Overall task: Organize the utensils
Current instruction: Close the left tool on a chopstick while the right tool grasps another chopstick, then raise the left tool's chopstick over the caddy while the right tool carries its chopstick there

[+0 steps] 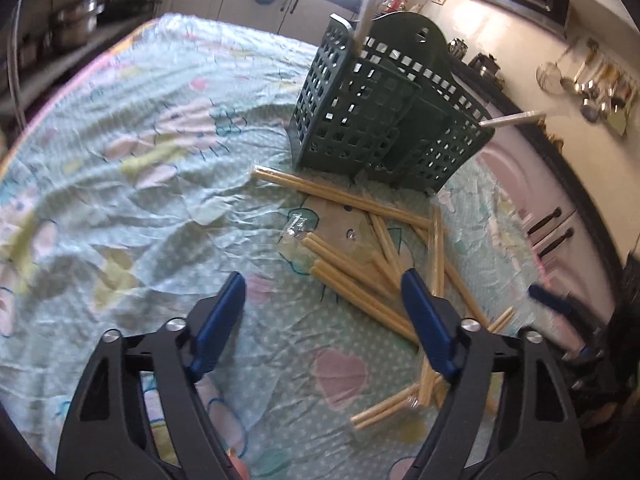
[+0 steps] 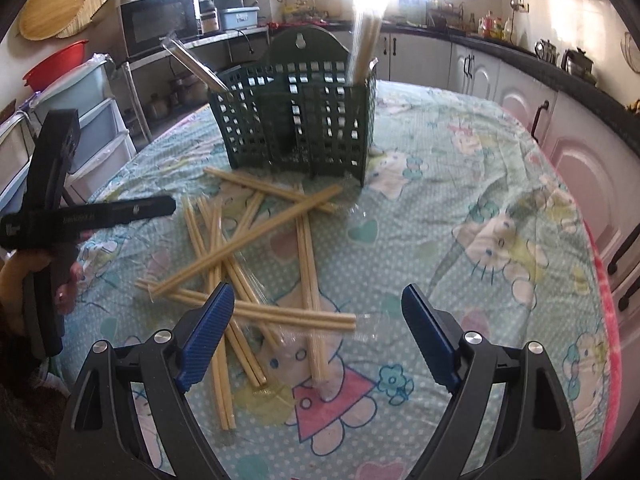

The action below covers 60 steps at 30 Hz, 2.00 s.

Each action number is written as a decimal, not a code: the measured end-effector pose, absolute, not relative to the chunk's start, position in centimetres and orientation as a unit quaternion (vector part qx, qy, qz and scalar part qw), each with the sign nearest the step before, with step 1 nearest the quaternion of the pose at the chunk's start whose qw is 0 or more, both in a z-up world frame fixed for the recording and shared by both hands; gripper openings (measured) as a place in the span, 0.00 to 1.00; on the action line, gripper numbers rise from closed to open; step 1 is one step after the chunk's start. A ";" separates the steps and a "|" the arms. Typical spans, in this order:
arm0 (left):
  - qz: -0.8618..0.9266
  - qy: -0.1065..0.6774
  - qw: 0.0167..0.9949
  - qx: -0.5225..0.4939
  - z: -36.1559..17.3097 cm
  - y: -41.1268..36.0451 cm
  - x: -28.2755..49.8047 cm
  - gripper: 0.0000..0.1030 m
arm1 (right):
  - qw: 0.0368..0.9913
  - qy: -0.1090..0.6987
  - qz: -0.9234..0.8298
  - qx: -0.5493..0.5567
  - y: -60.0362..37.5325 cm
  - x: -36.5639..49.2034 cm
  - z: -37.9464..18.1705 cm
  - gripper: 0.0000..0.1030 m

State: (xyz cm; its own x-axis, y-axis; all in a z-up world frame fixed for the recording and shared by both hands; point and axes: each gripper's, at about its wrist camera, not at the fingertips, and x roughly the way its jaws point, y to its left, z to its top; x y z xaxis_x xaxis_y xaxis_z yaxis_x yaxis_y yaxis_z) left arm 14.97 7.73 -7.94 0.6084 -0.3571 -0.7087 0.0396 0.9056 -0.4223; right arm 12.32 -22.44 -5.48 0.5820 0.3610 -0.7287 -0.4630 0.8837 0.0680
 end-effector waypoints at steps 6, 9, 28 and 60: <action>-0.118 0.434 0.860 -0.240 -9.2 8.5 16.3 0.51 | 0.881 0.412 0.232 -0.032 -23.3 13.0 -6.2 0.77; -0.119 0.432 0.854 -0.263 -9.5 9.0 16.8 0.47 | 0.873 0.429 0.232 0.003 -24.1 13.7 -6.7 0.72; -0.117 0.432 0.842 -0.300 -10.6 11.1 16.8 0.15 | 0.847 0.457 0.254 0.092 -26.1 14.6 -6.7 0.04; -0.138 0.268 0.925 -0.232 2.6 14.7 12.1 0.01 | 0.867 0.320 0.381 -0.003 -17.9 14.0 6.6 0.02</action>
State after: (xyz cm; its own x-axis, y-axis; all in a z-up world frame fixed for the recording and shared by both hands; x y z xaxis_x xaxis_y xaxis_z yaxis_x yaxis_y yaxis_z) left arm 12.07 14.66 2.61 0.8180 -0.3796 -0.4322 0.1302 0.8541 -0.5036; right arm 13.95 -17.92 6.59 0.5048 0.6587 -0.5579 -0.6629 0.7098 0.2382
